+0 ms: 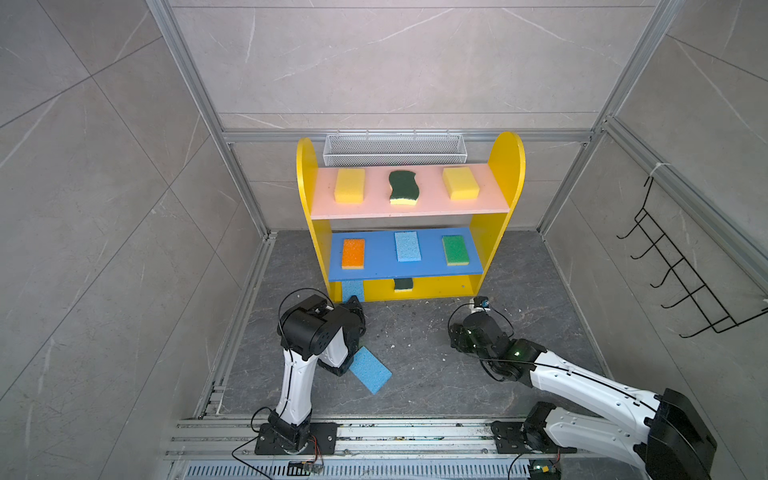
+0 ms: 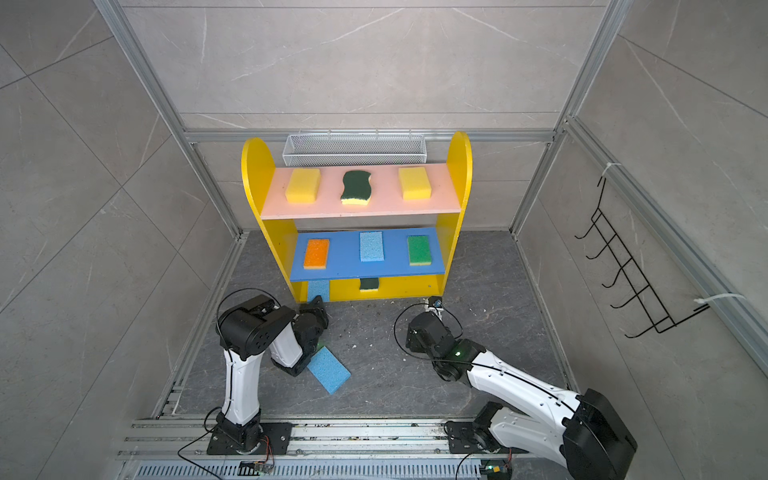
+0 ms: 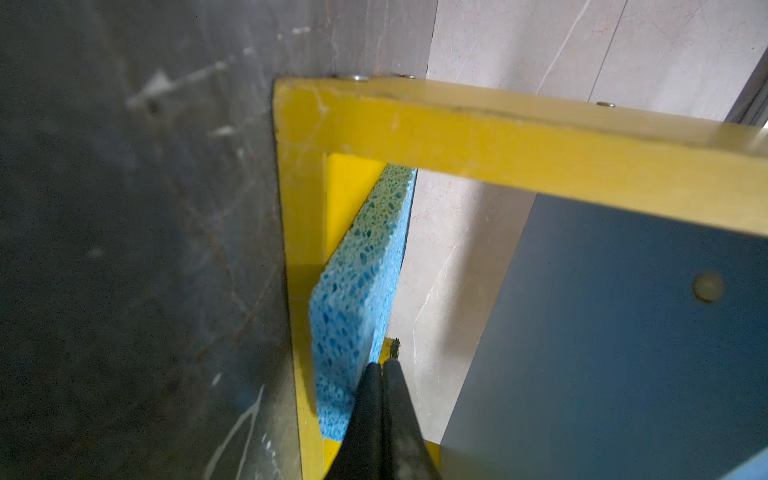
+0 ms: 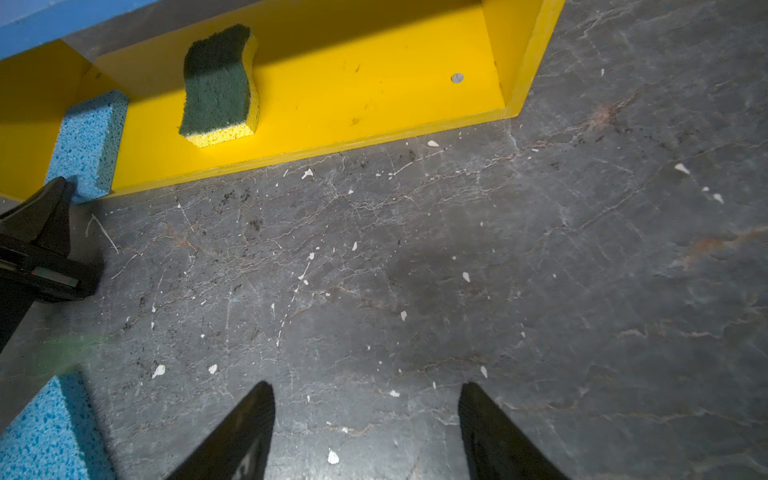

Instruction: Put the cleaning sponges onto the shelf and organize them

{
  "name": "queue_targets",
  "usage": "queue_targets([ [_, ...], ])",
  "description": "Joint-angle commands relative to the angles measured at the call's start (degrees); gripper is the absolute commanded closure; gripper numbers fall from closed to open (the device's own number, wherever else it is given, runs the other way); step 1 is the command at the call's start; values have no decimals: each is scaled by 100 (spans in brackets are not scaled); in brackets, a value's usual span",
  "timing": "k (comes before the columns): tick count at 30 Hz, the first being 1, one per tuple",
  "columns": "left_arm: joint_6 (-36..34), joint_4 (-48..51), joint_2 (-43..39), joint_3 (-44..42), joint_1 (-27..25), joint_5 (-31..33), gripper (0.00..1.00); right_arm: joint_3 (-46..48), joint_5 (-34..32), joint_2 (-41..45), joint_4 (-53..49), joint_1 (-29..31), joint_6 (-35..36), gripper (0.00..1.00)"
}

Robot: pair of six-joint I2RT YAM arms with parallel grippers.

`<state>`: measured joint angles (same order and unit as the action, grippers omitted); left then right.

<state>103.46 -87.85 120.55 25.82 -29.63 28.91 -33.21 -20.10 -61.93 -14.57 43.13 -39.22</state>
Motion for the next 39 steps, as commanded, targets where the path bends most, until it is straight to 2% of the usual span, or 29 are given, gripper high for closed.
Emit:
queue_targets([
  [1, -86, 1152, 230, 6, 176, -157, 100, 67, -3, -56, 68, -30, 11, 28],
  [17, -406, 1240, 204, 177, 359, -532, 100, 89, 8, -42, 86, -42, 1, 28],
  [30, -691, 1511, -892, -814, 352, -698, 100, 122, 98, -10, 112, -42, -22, 28],
  [39, -979, 2159, -1226, -543, 361, -970, 100, 121, 112, 41, 99, -45, -16, 28],
])
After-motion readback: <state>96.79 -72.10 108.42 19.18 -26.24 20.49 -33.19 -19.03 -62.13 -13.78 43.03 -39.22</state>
